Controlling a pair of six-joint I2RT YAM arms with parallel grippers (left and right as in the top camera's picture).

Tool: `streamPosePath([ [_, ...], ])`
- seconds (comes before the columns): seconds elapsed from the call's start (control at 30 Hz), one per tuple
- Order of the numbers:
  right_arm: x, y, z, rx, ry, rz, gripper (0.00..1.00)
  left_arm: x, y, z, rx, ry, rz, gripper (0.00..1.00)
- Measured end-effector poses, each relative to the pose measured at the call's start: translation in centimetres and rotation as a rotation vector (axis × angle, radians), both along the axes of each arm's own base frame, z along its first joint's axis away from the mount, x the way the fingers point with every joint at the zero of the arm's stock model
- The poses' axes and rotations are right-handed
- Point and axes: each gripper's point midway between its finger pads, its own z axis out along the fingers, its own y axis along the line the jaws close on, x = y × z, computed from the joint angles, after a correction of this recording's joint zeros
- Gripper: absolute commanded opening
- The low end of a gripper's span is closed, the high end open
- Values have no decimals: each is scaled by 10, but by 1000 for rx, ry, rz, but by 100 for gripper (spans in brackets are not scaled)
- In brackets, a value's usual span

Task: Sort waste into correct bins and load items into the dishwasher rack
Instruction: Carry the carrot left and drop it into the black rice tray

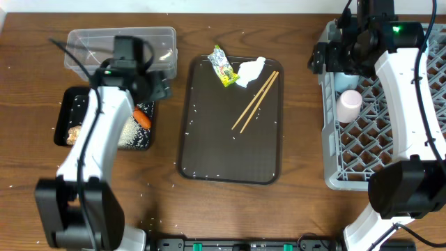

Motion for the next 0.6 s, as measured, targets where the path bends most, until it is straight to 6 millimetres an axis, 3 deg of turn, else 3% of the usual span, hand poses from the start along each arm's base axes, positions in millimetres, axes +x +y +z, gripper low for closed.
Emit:
streamPosePath([
  [0.07,1,1,0,5,-3,2,99,5,-27,13,-6,-57,-88,85],
  [0.1,1,2,1,11,-6,5,99,6,-40,16,-5,-73,-133,96],
  [0.2,4,10,3,50,-19,13,99,4,-61,15,-9,-77,-193,97],
  [0.33,21,28,5,91,-71,4,99,4,-60,14,-25,-71,-154,97],
  [0.43,35,59,-3,131,-98,19,99,4,-53,14,-38,-62,-102,97],
  [0.6,46,112,-48,163,-42,50,99,5,-51,14,-59,-61,-59,99],
])
